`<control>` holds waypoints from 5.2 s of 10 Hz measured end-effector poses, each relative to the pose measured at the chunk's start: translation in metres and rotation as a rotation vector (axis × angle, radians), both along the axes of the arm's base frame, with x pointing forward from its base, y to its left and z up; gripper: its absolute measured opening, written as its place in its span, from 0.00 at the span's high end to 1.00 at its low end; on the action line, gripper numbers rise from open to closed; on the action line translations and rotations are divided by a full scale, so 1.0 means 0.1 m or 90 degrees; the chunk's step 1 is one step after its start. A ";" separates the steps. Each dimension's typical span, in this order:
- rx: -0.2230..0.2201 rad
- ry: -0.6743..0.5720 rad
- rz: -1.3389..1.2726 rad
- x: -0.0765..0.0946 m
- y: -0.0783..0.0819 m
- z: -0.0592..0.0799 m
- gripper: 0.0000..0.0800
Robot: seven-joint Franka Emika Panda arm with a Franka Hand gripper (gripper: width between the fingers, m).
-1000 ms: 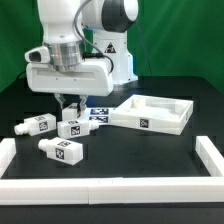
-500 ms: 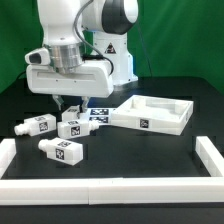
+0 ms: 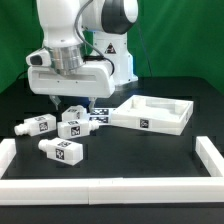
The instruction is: Assemble one leg
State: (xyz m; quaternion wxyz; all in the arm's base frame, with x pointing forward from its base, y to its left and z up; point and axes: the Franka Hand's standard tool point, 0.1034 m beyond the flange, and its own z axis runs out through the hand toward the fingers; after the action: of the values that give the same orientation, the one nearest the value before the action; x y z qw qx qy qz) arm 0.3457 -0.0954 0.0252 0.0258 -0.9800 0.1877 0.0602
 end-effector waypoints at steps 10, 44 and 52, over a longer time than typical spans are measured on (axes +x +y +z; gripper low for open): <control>-0.002 -0.038 -0.007 0.09 0.89 0.41 0.19; -0.007 -0.104 0.095 1.07 0.90 0.17 0.52; -0.001 -0.140 0.166 1.95 0.78 0.21 0.52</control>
Offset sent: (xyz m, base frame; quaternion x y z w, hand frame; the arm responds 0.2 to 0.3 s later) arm 0.0000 0.0000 0.0000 0.0000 0.0000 0.0000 1.0000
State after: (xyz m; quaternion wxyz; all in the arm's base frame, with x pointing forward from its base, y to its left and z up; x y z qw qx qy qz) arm 0.5402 -0.0174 0.0459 0.0374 -0.9968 0.0552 -0.0448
